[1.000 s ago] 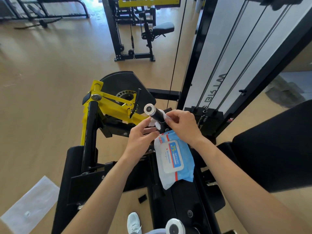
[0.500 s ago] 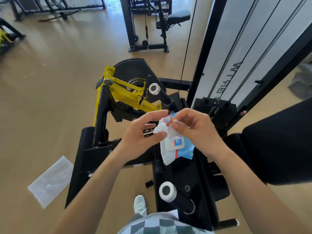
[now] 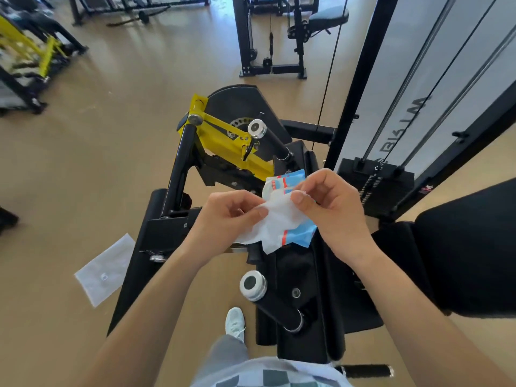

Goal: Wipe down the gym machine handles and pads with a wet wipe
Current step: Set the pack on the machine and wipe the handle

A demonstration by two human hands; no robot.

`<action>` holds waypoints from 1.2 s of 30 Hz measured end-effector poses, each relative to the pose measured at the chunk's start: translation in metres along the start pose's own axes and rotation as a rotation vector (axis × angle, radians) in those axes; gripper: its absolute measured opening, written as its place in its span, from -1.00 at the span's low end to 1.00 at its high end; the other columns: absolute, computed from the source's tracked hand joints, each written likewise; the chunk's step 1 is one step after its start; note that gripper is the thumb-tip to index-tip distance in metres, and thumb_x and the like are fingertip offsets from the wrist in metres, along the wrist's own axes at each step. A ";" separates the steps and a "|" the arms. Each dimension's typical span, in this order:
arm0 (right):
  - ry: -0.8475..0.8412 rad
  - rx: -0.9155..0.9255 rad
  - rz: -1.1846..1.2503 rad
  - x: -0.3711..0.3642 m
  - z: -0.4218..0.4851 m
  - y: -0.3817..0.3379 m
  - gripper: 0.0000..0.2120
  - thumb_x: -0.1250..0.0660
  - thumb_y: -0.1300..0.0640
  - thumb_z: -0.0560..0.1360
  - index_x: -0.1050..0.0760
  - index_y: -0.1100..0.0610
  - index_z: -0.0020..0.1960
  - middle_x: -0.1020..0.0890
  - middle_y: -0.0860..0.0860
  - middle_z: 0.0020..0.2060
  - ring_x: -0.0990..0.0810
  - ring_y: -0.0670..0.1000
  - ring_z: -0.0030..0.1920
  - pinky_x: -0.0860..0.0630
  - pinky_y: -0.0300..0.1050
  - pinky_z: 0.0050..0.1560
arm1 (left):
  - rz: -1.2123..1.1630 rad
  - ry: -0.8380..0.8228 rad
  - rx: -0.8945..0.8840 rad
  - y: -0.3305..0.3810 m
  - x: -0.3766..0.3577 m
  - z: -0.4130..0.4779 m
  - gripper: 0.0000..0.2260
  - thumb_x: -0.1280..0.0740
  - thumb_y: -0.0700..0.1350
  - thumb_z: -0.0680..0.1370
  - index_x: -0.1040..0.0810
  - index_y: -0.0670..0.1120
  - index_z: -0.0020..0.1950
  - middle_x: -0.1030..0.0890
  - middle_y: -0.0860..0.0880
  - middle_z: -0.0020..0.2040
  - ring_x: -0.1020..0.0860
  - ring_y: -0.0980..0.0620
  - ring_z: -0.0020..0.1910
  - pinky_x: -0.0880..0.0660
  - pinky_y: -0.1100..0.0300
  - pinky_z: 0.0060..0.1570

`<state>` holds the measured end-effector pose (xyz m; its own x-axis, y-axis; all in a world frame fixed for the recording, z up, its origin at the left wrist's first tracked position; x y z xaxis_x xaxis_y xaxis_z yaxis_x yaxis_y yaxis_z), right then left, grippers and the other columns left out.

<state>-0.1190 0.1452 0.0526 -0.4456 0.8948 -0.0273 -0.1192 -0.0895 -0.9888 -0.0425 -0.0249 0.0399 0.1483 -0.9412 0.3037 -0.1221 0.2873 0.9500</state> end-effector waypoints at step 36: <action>0.001 -0.130 -0.210 -0.031 -0.142 -0.002 -0.81 -0.40 0.36 0.55 -0.68 0.23 0.13 -0.75 0.08 -0.02 -0.71 0.10 0.06 -0.64 -0.05 0.15 | -0.756 -0.023 0.112 -0.058 -0.050 -0.127 -0.90 -0.33 -0.25 0.61 -0.53 -0.21 -0.11 -0.70 -0.11 -0.10 -0.69 -0.05 -0.03 -0.62 0.08 0.05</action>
<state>0.0212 0.1796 0.0344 -0.4226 0.8882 0.1805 -0.0937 0.1553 -0.9834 0.0813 0.0284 -0.0210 0.2108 -0.8782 -0.4294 -0.0939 -0.4554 0.8853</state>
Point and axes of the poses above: each hand's wrist, its own z-axis towards the middle knuckle, its own x-axis out of the back of the hand, y = z × x, the point moved 10 cm from there along z, towards the middle knuckle
